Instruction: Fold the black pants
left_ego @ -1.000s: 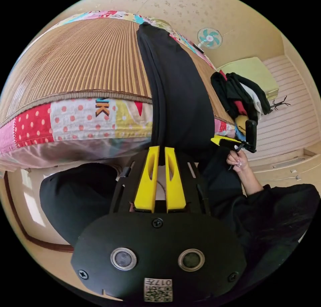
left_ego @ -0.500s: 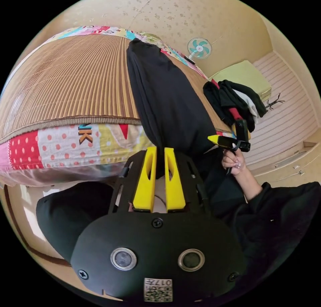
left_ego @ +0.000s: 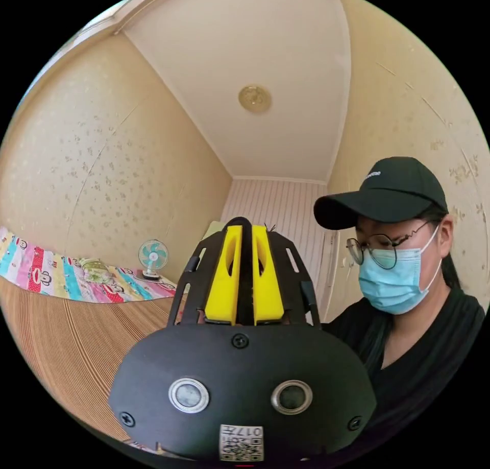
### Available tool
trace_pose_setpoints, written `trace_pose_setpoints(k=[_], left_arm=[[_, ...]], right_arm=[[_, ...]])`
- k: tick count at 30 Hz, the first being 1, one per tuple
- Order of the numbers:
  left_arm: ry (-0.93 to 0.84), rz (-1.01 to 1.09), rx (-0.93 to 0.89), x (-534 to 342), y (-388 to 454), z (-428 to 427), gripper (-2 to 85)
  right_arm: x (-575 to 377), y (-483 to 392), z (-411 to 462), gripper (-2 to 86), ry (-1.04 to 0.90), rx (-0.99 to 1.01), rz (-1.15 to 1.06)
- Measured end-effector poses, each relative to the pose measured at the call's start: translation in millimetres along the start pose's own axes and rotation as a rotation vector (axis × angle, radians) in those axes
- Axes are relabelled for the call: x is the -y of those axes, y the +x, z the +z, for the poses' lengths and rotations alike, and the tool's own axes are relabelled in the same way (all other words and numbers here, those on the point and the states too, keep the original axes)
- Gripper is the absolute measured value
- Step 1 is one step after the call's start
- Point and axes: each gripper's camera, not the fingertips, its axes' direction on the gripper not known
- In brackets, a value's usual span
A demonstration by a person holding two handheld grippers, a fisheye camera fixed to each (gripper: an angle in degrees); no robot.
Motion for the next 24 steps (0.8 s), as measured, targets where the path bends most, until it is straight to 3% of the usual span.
trace_pose_setpoints(k=[5, 7, 9, 14, 20, 22, 24], left_arm=[[-0.088, -0.179, 0.203, 36, -76, 51, 3.7], [-0.132, -0.186, 0.318, 39, -104, 70, 3.9], [-0.216, -0.176, 0.448, 37, -138, 101, 4.1], [-0.315, -0.19, 0.5, -7, -169, 124, 4.3], [-0.571, -0.235, 0.463, -190, -133, 82, 4.5], [-0.649, -0.288, 0.409, -249, -109, 58, 4.7], [-0.811, -0.377, 0.429, -307, -86, 39, 5.6]], right_arm=[[56, 87, 7, 0.8, -0.051, -0.121, 0.184], [61, 149, 13, 0.8, -0.103, -0.279, 0.276], [62, 196, 15, 0.8, -0.091, -0.314, 0.358], [39, 248, 26, 1.2, -0.095, -0.44, 0.373], [-155, 214, 28, 2.1, -0.243, -0.446, 0.392], [-260, 189, 21, 2.8, -0.301, -0.326, 0.493], [-328, 174, 27, 3.7, -0.43, -0.355, 0.626]])
